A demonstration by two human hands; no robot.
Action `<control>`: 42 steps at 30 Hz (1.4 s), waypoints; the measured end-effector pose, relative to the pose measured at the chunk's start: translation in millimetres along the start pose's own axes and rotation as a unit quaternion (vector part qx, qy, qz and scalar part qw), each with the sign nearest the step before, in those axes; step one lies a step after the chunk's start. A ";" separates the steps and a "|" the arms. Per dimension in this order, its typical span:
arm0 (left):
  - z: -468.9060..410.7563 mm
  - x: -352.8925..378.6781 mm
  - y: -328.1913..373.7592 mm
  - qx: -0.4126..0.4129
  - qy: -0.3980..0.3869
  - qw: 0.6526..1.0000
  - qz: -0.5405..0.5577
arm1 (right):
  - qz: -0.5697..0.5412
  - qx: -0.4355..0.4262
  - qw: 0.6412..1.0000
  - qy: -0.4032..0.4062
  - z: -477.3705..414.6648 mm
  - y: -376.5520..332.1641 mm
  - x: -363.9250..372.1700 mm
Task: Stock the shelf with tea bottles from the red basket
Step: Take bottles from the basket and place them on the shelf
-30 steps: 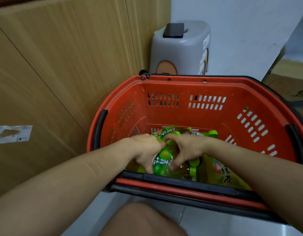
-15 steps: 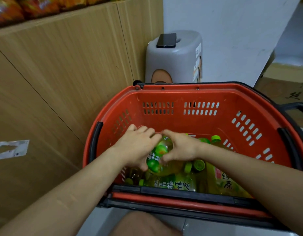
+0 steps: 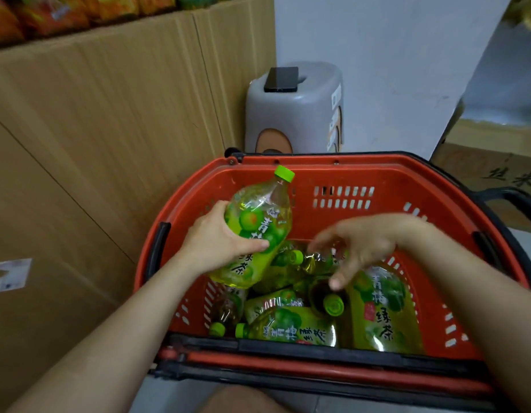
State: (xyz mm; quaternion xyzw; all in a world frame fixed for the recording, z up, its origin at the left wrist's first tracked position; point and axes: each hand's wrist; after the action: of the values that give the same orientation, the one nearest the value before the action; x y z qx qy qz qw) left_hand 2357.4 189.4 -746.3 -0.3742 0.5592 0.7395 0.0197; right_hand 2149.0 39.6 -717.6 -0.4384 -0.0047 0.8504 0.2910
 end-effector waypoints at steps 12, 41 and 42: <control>20.4 -11.3 11.9 -0.048 0.091 0.931 0.350 | 0.277 -0.059 0.957 0.062 -53.3 -31.1 49.3; 211.3 -236.1 62.4 0.188 0.388 0.829 0.356 | -0.396 -0.441 0.633 0.498 53.8 -291.0 -174.0; 222.9 -252.8 61.3 0.197 0.419 0.820 0.338 | -0.409 -0.459 0.621 0.486 53.6 -314.4 -177.3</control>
State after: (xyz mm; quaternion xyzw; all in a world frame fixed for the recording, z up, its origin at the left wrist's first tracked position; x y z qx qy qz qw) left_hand 2393.3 452.6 -530.0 -0.4237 0.7388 0.3457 -0.3939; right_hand 2342.3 225.6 -470.2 -0.8174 -0.4313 0.1937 0.3293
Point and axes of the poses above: each hand's wrist, its own z-axis away from the middle knuckle, its own x-axis out of the palm, y = z × x, and after that the axes turned 14 degrees about z, right-handed
